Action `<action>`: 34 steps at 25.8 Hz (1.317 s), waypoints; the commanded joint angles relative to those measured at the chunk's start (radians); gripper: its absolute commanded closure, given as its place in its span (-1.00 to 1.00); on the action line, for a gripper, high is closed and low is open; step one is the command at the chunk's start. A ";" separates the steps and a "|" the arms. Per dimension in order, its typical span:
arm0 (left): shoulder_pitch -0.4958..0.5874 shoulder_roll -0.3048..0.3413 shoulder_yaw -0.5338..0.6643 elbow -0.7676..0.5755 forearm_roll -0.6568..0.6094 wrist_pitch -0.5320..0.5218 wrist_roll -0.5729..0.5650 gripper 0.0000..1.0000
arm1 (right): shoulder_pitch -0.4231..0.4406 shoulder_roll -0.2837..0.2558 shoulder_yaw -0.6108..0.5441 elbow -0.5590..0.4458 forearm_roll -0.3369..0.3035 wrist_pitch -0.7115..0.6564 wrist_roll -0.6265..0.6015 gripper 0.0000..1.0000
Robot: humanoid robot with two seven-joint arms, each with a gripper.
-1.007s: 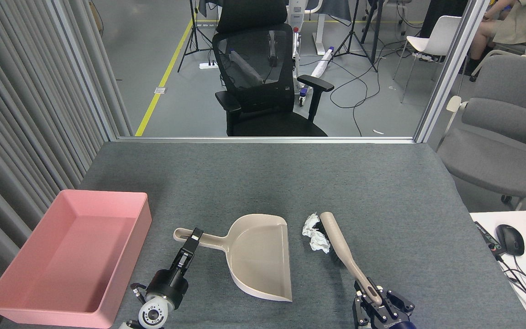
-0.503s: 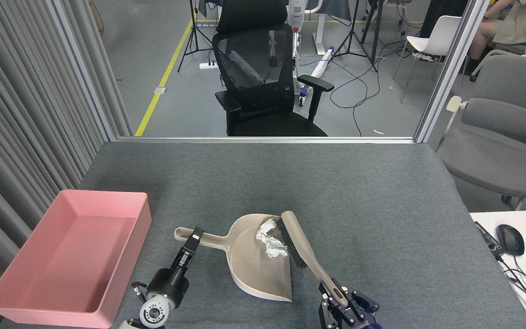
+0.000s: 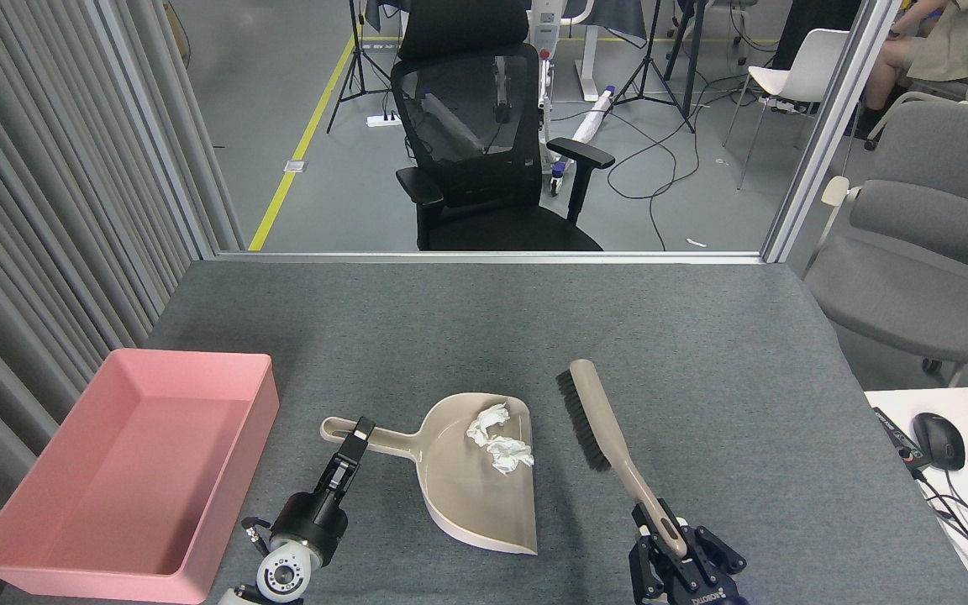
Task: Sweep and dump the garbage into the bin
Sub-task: 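Sweep the paper further into the dustpan, then pull the brush back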
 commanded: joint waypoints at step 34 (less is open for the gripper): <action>0.003 -0.001 0.002 0.006 0.041 0.006 -0.003 0.58 | 0.024 -0.017 -0.008 -0.025 -0.046 0.051 0.012 0.80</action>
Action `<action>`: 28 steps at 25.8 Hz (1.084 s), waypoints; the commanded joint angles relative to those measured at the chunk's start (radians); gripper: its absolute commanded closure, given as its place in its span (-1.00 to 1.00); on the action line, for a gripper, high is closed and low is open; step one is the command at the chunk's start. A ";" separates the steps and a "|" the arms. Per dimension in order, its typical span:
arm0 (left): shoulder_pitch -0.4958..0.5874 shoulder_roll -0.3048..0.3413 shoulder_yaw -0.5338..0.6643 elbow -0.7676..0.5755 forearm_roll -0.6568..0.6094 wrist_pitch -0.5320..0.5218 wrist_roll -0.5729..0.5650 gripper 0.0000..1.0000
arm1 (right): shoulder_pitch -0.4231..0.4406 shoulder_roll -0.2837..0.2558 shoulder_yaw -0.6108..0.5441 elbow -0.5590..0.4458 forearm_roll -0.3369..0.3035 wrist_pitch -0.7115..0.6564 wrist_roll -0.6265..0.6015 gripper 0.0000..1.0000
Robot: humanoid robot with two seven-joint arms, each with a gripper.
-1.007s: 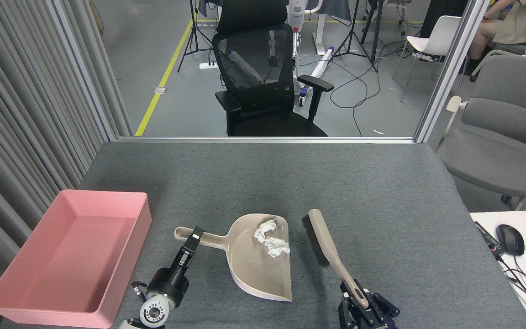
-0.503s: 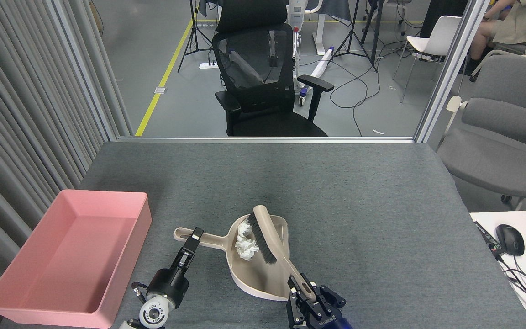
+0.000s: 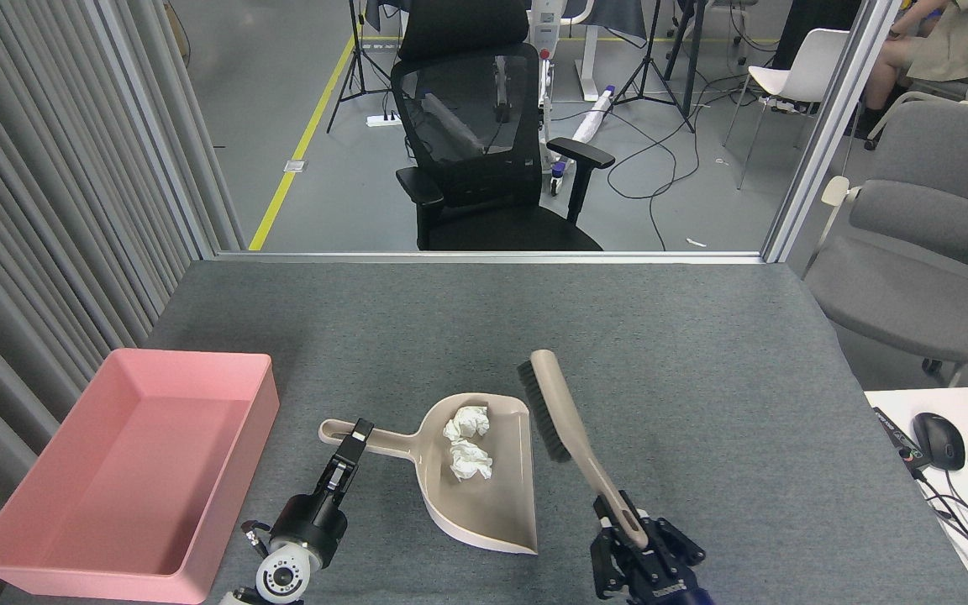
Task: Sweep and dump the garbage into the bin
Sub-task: 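Sweep the paper further into the dustpan, then pull the brush back, then lift the dustpan with the left gripper and carry it over the pink bin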
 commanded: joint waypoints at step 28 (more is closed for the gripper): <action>0.001 0.000 0.000 -0.006 0.023 0.019 0.003 0.56 | 0.046 -0.124 -0.171 0.030 -0.005 0.083 0.003 -0.94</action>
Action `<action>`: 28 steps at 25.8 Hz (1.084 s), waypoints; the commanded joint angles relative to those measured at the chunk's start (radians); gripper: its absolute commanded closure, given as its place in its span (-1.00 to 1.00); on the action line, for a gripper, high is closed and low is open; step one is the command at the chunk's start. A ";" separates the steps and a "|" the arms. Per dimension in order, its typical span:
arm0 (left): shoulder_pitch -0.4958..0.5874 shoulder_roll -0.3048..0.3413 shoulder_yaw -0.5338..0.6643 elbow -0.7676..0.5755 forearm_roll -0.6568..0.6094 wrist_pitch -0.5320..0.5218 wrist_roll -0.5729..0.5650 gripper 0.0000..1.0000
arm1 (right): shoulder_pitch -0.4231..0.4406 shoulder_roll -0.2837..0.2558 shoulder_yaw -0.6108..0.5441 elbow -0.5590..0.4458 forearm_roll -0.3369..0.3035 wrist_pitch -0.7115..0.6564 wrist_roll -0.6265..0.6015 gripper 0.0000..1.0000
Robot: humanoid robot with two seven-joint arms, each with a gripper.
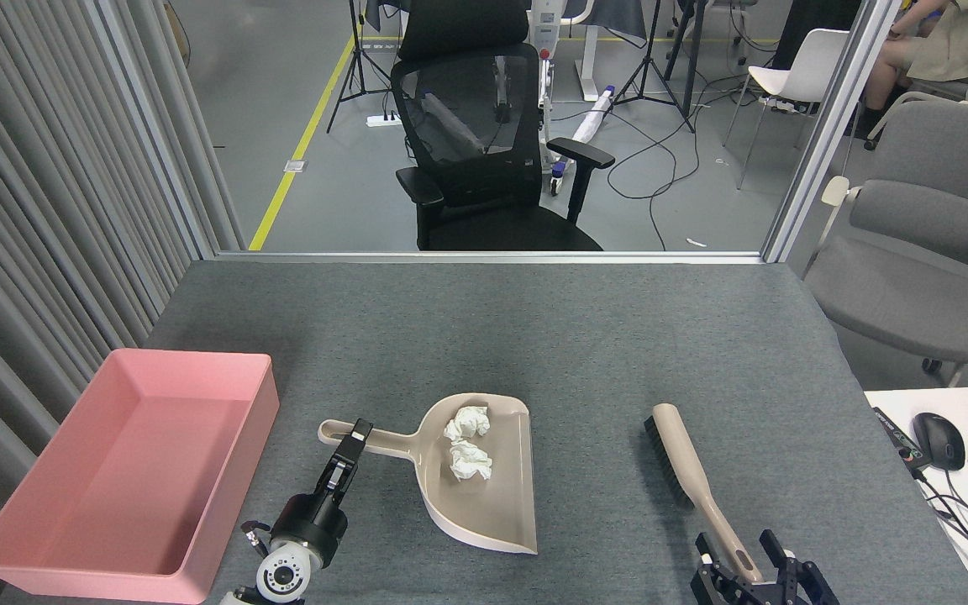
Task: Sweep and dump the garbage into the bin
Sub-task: 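Lift the dustpan with the left gripper and carry it over the pink bin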
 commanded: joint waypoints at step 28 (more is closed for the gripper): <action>0.034 0.011 0.019 -0.330 0.204 0.281 -0.113 0.56 | -0.075 -0.032 -0.055 -0.015 -0.213 0.010 0.041 -0.94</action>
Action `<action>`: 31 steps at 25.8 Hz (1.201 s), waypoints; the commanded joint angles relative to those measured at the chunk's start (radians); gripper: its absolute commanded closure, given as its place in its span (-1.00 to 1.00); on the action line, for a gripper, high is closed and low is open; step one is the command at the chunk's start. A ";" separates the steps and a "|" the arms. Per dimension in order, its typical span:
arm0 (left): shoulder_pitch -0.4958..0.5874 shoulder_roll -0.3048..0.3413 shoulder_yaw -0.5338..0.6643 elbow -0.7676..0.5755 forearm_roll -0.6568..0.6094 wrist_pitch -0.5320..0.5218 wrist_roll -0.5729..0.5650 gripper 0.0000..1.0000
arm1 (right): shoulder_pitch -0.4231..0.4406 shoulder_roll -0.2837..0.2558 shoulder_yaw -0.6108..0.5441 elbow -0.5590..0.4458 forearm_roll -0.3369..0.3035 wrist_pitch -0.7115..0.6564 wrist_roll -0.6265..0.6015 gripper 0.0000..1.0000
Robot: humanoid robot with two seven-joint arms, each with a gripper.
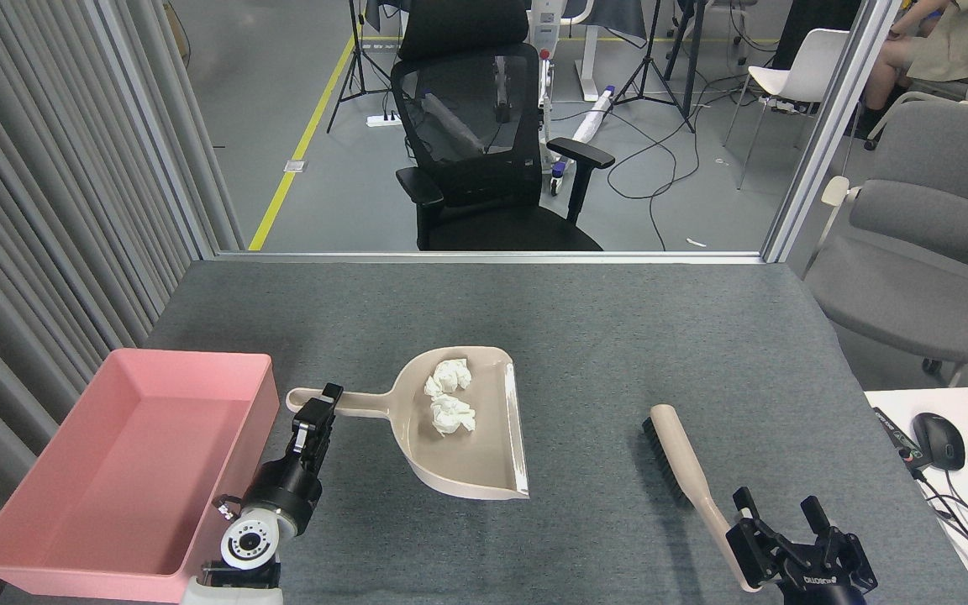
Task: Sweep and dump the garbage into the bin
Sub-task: 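Lift the dustpan with the left gripper and carry it over the pink bin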
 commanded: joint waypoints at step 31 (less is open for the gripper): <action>0.107 0.505 0.246 -0.091 0.307 0.147 -0.091 0.58 | -0.098 0.006 0.044 -0.004 0.000 0.023 0.039 -0.94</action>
